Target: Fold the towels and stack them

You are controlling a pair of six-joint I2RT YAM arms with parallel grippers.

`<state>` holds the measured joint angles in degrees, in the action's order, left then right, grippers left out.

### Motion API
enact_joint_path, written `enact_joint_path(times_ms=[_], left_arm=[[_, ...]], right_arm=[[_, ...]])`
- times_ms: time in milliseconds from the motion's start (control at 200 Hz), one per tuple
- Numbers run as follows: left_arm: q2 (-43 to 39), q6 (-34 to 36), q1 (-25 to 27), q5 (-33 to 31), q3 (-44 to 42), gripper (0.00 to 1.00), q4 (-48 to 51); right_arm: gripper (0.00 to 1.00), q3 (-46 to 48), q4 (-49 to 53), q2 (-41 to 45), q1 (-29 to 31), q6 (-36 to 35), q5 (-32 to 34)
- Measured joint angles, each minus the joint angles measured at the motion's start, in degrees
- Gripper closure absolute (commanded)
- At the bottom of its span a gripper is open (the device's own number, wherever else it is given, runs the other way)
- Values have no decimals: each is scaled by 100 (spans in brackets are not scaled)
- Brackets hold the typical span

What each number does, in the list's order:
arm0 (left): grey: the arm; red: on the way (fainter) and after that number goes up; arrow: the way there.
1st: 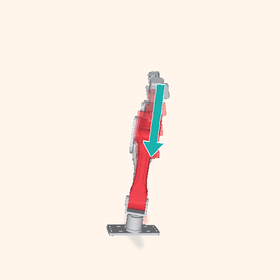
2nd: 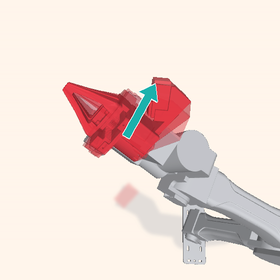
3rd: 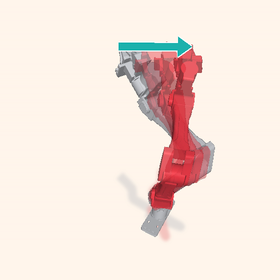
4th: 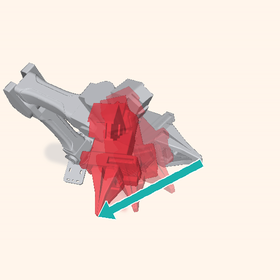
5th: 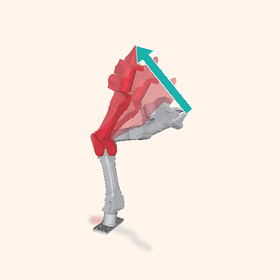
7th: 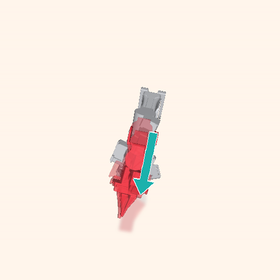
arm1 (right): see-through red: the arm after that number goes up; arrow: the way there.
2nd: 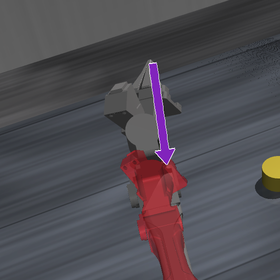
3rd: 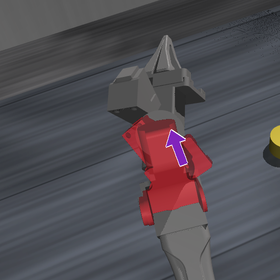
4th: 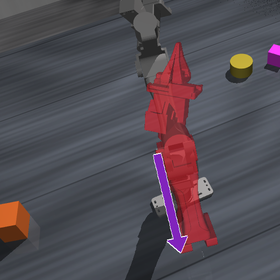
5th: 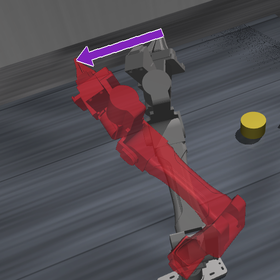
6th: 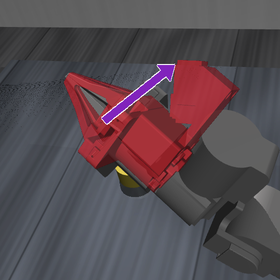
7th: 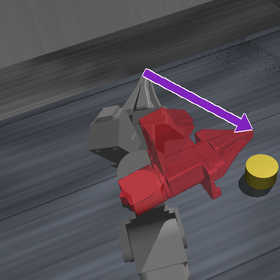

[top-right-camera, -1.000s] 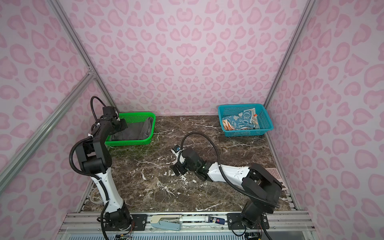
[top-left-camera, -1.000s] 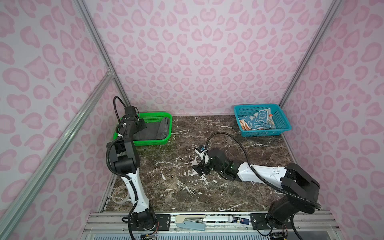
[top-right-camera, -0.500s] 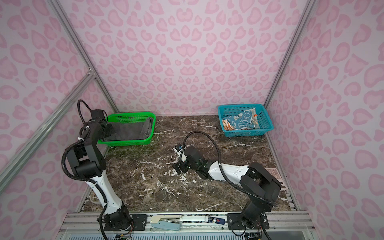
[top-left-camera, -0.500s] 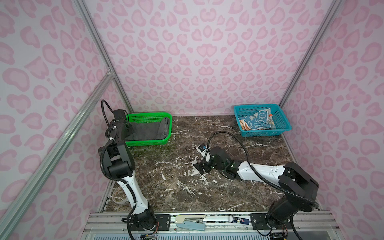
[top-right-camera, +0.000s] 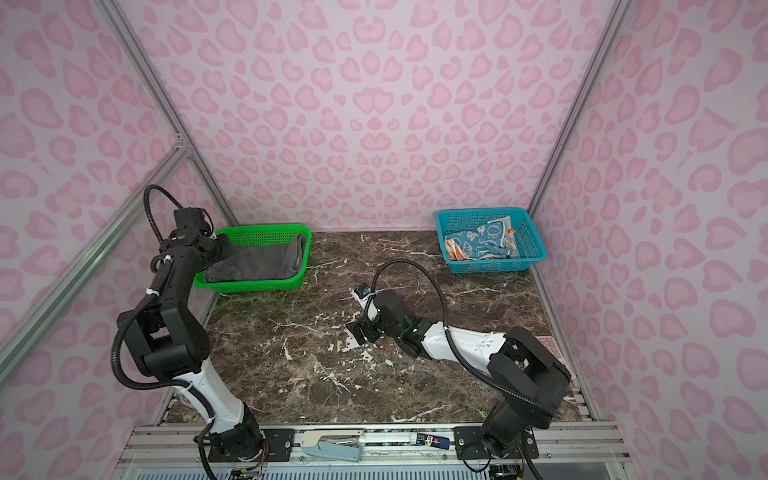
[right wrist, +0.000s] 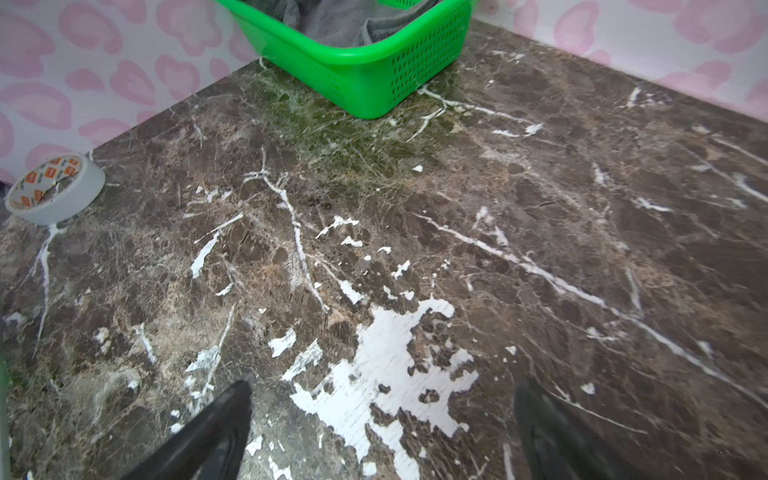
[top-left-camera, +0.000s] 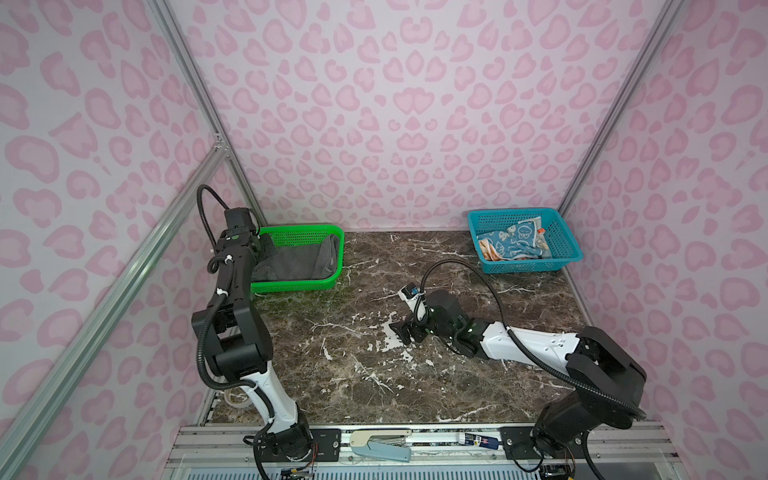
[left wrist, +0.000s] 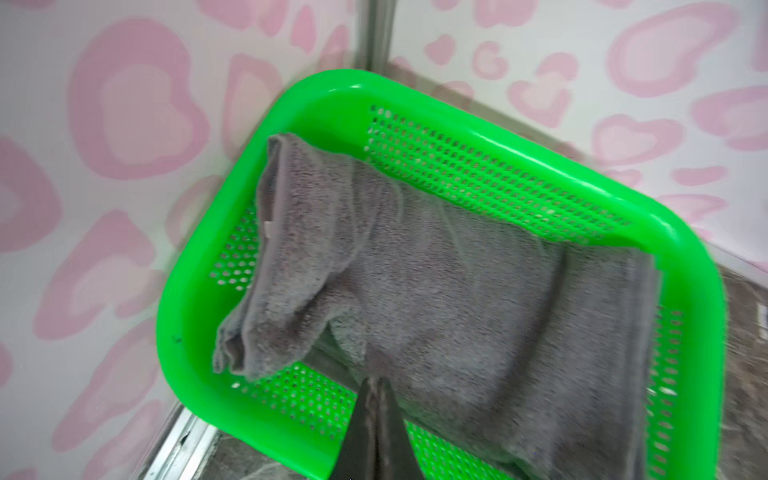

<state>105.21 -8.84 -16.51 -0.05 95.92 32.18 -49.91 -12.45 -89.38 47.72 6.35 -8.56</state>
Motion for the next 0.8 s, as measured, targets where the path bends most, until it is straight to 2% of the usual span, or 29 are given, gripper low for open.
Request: enact_joint_path(times_ms=[170, 325, 360, 470, 585, 705, 800], left_arm=[[-745, 33, 245, 581, -581, 73, -278], [-1484, 28, 444, 970, -1224, 65, -577], [-1648, 22, 505, 1060, -1388, 57, -656], [-2096, -37, 780, 1292, -1965, 46, -898], [-2446, -85, 1187, 1469, -2538, 34, -1034], [-2822, -267, 1637, 1574, -3119, 27, -1322], [-3088, -472, 1993, 1591, -3569, 23, -1591]], right_arm=[[1, -181, 289, 380, -341, 48, 24], [2, -686, 1064, 649, -748, 17, 433], [2, -782, 1252, 695, -837, 7, 562], [3, -1049, 1873, 857, -1215, -94, 957], [4, -1255, 2288, 938, -1790, -103, 1360], [6, -1523, 2575, 828, -2509, -98, 1563], [9, -1934, 2653, 428, -3134, 33, 1637]])
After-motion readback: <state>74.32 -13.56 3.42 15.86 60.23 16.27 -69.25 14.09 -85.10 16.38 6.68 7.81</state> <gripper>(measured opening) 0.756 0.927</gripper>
